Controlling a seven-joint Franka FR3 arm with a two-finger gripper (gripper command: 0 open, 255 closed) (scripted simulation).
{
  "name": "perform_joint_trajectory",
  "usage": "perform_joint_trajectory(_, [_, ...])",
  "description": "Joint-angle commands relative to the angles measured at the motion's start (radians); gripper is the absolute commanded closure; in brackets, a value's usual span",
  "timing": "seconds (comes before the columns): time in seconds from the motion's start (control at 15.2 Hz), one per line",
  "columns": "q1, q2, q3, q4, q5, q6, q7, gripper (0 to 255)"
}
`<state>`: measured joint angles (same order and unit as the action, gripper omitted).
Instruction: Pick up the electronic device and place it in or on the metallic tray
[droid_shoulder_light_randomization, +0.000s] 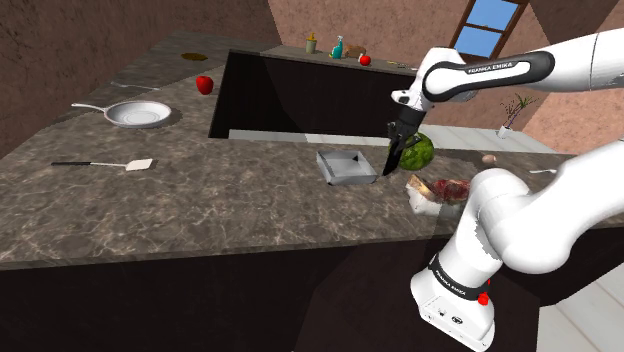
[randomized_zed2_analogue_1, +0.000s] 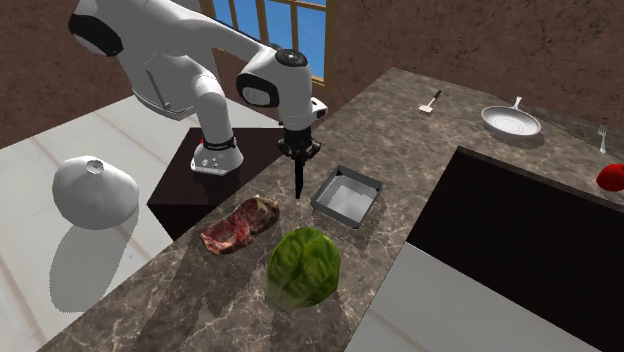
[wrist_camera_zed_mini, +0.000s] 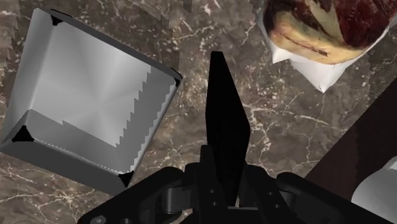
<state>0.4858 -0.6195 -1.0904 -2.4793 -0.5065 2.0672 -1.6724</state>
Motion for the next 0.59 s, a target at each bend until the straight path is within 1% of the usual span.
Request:
perform_joint_trajectory(0.0, [-0.009,-0.011,0.019,0.012,0.004,-0.026,0.001,255])
perform_joint_trajectory(0.33, [-0.025,-0.037,0.068,0.05,0.019,-0.096,0.005,255])
perform_joint_trajectory(0.53, [0.091,0.057,0.017,0.141,0.083,-0.081,0.007,255])
